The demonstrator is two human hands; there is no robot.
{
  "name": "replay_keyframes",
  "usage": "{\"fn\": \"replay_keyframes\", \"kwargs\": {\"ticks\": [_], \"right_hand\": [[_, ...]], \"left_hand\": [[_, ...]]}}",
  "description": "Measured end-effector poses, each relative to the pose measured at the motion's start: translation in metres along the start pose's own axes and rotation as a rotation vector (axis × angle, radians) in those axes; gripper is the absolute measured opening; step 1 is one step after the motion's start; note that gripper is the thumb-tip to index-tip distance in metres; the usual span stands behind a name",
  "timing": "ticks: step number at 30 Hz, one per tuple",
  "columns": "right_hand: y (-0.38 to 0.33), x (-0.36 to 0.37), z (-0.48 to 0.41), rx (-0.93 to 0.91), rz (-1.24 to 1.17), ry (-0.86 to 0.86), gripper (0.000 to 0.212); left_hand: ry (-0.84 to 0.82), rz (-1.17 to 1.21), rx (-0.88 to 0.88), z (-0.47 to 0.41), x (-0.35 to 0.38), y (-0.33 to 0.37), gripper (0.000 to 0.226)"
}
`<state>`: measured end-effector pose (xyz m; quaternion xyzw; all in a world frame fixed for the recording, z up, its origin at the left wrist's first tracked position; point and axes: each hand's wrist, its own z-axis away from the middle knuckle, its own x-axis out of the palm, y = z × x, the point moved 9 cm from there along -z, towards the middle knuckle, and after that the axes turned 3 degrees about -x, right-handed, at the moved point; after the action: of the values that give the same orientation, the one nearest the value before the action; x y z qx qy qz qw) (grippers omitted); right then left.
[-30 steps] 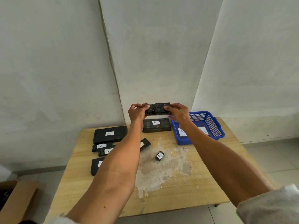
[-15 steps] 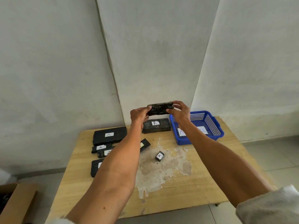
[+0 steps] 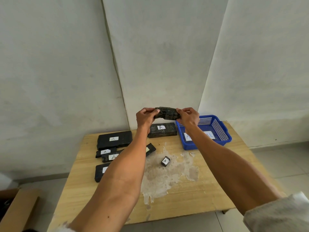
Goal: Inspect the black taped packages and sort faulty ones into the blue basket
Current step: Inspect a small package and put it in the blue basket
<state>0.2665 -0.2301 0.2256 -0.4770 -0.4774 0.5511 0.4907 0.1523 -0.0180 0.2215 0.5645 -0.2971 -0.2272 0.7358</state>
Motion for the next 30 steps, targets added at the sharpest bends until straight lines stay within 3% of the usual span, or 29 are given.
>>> {"fn": "replay_keyframes", "kwargs": {"ticks": [15, 21, 27, 30], "right_hand": [[-0.011, 0.007, 0.009, -0.211, 0.051, -0.112, 0.035], [-0.009, 0.006, 0.008, -0.176, 0.053, -0.143, 0.059], [-0.002, 0.005, 0.002, -0.119, 0.095, -0.159, 0.051], [0.002, 0.008, 0.005, -0.087, 0.142, -0.204, 0.055]], "left_hand": [[0.159, -0.044, 0.088, 0.000, -0.014, 0.007, 0.020], [0.095, -0.038, 0.115, 0.001, -0.006, 0.007, 0.018], [-0.039, 0.244, -0.050, 0.009, 0.007, -0.005, 0.030], [-0.036, 0.319, -0.068, 0.011, 0.008, -0.005, 0.025]]}}
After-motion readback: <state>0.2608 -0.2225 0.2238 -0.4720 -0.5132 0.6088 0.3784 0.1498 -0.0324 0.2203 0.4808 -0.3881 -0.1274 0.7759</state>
